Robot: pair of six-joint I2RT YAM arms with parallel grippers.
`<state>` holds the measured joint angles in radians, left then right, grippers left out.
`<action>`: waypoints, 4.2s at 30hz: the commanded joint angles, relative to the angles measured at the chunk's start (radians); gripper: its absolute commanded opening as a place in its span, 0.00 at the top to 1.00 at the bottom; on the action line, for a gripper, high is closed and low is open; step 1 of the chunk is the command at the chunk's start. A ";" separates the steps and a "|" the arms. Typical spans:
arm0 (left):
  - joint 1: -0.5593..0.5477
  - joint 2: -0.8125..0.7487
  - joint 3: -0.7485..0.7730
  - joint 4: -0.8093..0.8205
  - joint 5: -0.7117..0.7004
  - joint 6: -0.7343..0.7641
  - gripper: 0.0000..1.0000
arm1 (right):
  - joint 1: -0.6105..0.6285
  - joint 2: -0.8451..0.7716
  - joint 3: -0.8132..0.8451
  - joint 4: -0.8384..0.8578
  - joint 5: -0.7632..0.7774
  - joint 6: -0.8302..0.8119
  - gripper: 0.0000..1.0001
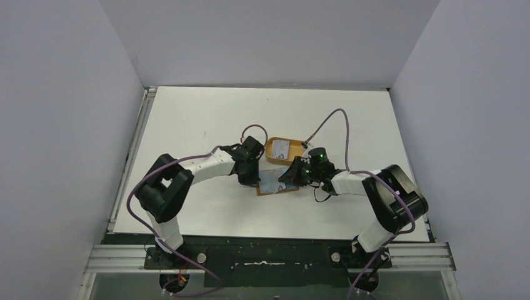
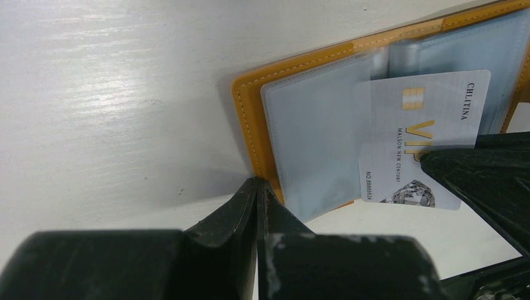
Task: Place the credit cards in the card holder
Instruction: Insert the credit card into the card holder.
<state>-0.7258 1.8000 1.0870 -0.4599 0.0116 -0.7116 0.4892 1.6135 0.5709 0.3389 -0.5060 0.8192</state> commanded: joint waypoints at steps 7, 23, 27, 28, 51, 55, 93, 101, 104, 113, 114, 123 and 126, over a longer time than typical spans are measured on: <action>-0.027 0.059 0.036 0.013 0.015 0.026 1.00 | -0.015 0.002 0.035 -0.093 0.064 -0.126 1.00; -0.032 0.074 0.053 0.004 0.016 0.033 1.00 | -0.015 0.025 0.016 -0.051 0.070 -0.107 1.00; -0.034 0.077 0.053 0.004 0.018 0.029 1.00 | -0.003 0.042 0.002 -0.001 0.071 -0.053 1.00; -0.036 0.078 0.052 0.004 0.018 0.028 1.00 | 0.000 0.048 -0.001 0.010 0.074 -0.044 1.00; -0.041 0.072 0.033 0.015 0.016 0.015 1.00 | 0.047 0.131 -0.041 0.133 0.071 0.075 1.00; -0.045 0.067 0.029 0.019 0.014 0.014 1.00 | 0.050 0.138 -0.055 0.174 0.081 0.115 1.00; -0.047 0.013 -0.035 0.176 0.143 0.001 1.00 | 0.262 0.009 0.172 -0.315 0.308 -0.161 0.54; -0.046 -0.005 -0.050 0.213 0.165 -0.007 1.00 | 0.309 0.011 0.219 -0.371 0.343 -0.186 0.50; -0.045 -0.027 -0.058 0.190 0.127 -0.008 1.00 | 0.309 -0.054 0.207 -0.433 0.431 -0.167 0.48; -0.038 -0.046 -0.059 0.157 0.072 -0.011 1.00 | 0.307 -0.194 0.207 -0.522 0.540 -0.152 0.37; -0.038 -0.047 -0.059 0.157 0.071 -0.011 1.00 | 0.307 -0.200 0.207 -0.526 0.541 -0.151 0.37; -0.038 -0.074 -0.063 0.152 0.073 -0.013 1.00 | 0.270 -0.160 0.183 -0.475 0.468 -0.111 0.49; -0.037 -0.085 -0.073 0.154 0.069 -0.017 1.00 | 0.262 -0.136 0.188 -0.478 0.471 -0.101 0.57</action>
<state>-0.7589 1.7744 1.0187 -0.3248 0.0906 -0.7223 0.7662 1.4494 0.7570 -0.1818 -0.0273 0.6922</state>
